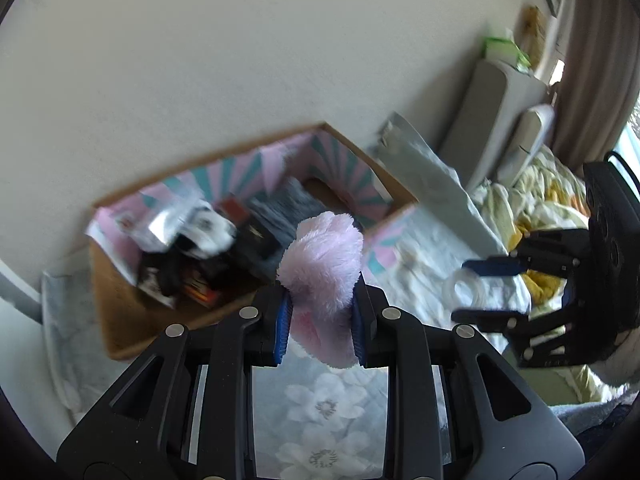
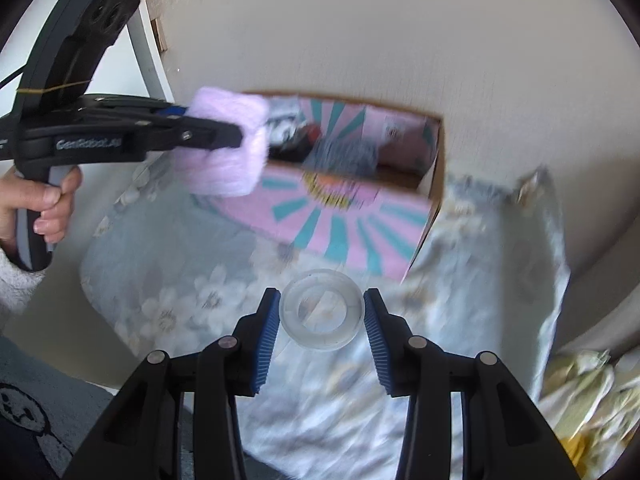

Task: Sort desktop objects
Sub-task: 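Carry pink sock and tape roll over the box and open both tools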

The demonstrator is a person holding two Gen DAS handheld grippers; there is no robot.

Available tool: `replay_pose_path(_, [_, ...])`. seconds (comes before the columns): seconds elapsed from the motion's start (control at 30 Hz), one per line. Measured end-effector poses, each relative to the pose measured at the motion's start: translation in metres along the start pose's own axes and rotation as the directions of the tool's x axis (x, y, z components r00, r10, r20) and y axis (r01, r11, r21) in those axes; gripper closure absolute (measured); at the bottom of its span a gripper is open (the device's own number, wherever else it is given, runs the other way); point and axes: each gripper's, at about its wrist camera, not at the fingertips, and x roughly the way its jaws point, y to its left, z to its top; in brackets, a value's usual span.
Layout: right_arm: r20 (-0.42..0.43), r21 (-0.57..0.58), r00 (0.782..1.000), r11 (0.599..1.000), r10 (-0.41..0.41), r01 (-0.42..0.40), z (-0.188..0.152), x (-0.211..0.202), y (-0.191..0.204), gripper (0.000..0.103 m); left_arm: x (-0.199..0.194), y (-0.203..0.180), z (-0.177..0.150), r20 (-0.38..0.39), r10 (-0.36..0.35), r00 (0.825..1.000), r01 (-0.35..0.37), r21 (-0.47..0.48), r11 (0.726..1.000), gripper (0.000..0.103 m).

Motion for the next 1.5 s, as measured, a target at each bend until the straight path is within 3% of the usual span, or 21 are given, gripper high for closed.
replay_pose_path(0.17, [0.009, -0.059, 1.0, 0.998, 0.0, 0.0, 0.037, -0.003, -0.01, 0.064, -0.014, 0.017, 0.016, 0.018, 0.037, 0.999, -0.036, -0.016, 0.999, 0.081])
replay_pose_path(0.37, [-0.006, -0.055, 0.997, 0.996, 0.072, -0.072, 0.085, 0.009, -0.023, 0.064, -0.017, 0.041, 0.031, 0.017, 0.092, 0.996, -0.091, -0.045, 0.995, 0.081])
replay_pose_path(0.63, [-0.061, -0.15, 0.991, 0.981, 0.116, -0.124, 0.144, 0.051, -0.021, 0.064, 0.012, 0.078, 0.043, -0.101, 0.094, 0.99, -0.106, -0.123, 0.987, 0.081])
replay_pose_path(0.9, [-0.136, -0.165, 0.978, 0.97, 0.155, -0.177, 0.163, 0.096, -0.022, 0.064, 0.031, 0.089, 0.04, -0.133, 0.075, 0.988, -0.1, -0.194, 0.976, 0.081])
replay_pose_path(1.13, [-0.161, -0.138, 0.973, 0.972, 0.166, -0.188, 0.163, 0.108, -0.03, 0.064, 0.04, 0.096, 0.043, -0.144, 0.058, 0.988, -0.093, -0.245, 0.965, 0.079])
replay_pose_path(1.2, [-0.183, -0.106, 0.966, 0.973, 0.185, -0.206, 0.165, 0.114, -0.034, 0.064, 0.041, 0.095, 0.046, -0.152, 0.046, 0.987, -0.086, -0.265, 0.96, 0.065])
replay_pose_path(1.23, [-0.201, -0.085, 0.959, 0.972, 0.199, -0.22, 0.166, 0.119, -0.035, 0.055, 0.043, 0.096, 0.047, -0.161, 0.051, 0.986, -0.094, -0.275, 0.957, 0.031])
replay_pose_path(1.27, [-0.218, -0.065, 0.954, 0.972, 0.207, -0.226, 0.166, 0.122, -0.037, 0.036, 0.044, 0.096, 0.049, -0.176, 0.08, 0.981, -0.127, -0.281, 0.951, 0.006])
replay_pose_path(1.3, [-0.236, -0.045, 0.949, 0.974, 0.208, -0.224, 0.165, 0.125, -0.039, 0.024, 0.042, 0.094, 0.049, -0.16, 0.101, 0.982, -0.144, -0.282, 0.949, 0.0])
replay_pose_path(1.33, [-0.236, -0.037, 0.95, 0.975, 0.205, -0.22, 0.164, 0.125, -0.04, 0.006, 0.039, 0.094, 0.048, -0.146, 0.106, 0.984, -0.145, -0.283, 0.948, 0.0])
replay_pose_path(1.37, [-0.229, -0.026, 0.951, 0.975, 0.209, -0.22, 0.162, 0.121, -0.041, 0.0, 0.037, 0.094, 0.047, -0.136, 0.098, 0.986, -0.134, -0.292, 0.947, 0.0])
replay_pose_path(1.5, [-0.218, -0.006, 0.958, 0.982, 0.184, -0.19, 0.152, 0.112, -0.044, 0.0, 0.026, 0.098, 0.037, -0.09, 0.093, 0.992, -0.119, -0.354, 0.928, 0.0])
